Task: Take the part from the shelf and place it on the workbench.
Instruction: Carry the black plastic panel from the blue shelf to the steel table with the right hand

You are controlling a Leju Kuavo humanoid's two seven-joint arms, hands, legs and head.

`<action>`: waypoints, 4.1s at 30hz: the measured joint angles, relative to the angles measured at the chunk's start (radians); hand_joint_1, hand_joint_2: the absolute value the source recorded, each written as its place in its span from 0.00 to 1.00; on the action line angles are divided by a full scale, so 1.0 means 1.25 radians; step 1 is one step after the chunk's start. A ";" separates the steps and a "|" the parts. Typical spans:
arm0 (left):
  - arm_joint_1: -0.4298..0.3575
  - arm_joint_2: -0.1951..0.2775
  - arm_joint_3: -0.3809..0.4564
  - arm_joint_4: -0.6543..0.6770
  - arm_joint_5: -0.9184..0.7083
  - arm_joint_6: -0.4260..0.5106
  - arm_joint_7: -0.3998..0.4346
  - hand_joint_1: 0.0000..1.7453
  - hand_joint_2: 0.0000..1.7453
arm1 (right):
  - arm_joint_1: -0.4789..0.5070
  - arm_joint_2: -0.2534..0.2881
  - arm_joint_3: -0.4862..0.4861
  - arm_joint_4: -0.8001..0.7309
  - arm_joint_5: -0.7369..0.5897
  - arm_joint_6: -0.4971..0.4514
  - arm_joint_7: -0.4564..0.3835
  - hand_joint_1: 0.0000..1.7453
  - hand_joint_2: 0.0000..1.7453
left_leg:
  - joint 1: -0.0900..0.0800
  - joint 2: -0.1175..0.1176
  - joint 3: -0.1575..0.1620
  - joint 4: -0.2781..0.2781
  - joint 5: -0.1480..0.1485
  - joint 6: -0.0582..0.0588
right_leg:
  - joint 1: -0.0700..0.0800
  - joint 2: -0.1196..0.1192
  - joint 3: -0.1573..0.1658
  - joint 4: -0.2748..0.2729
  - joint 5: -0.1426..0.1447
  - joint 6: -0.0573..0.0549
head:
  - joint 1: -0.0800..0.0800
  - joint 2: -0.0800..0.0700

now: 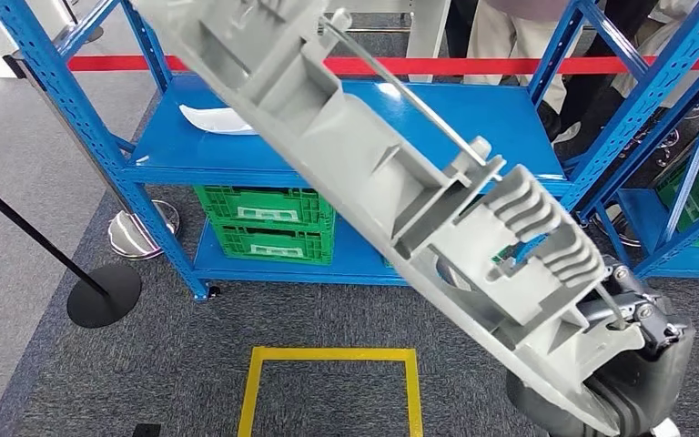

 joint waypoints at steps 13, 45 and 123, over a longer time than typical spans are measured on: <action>0.000 0.001 -0.002 0.000 -0.009 -0.001 0.003 0.00 1.00 | 0.019 0.000 -0.007 -0.027 0.009 -0.022 0.000 1.00 1.00 | -0.001 -0.002 -0.069 0.086 -0.039 -0.043 | 0.002 -0.003 0.142 -0.230 0.094 -0.048 | -0.002 0.000; -0.001 0.013 0.011 -0.001 -0.002 0.015 0.005 0.00 1.00 | 0.044 -0.011 -0.013 -0.041 -0.001 -0.031 0.000 1.00 1.00 | -0.001 -0.003 -0.092 0.159 -0.085 -0.044 | 0.003 -0.005 0.132 -0.234 0.103 -0.049 | -0.010 0.000; -0.006 -0.010 -0.001 -0.004 -0.034 -0.015 0.001 0.00 1.00 | 0.079 0.005 -0.089 -0.034 -0.061 -0.042 0.028 1.00 1.00 | -0.001 0.001 0.025 -0.020 -0.012 -0.001 | 0.002 -0.002 0.030 -0.096 0.041 -0.001 | -0.006 0.000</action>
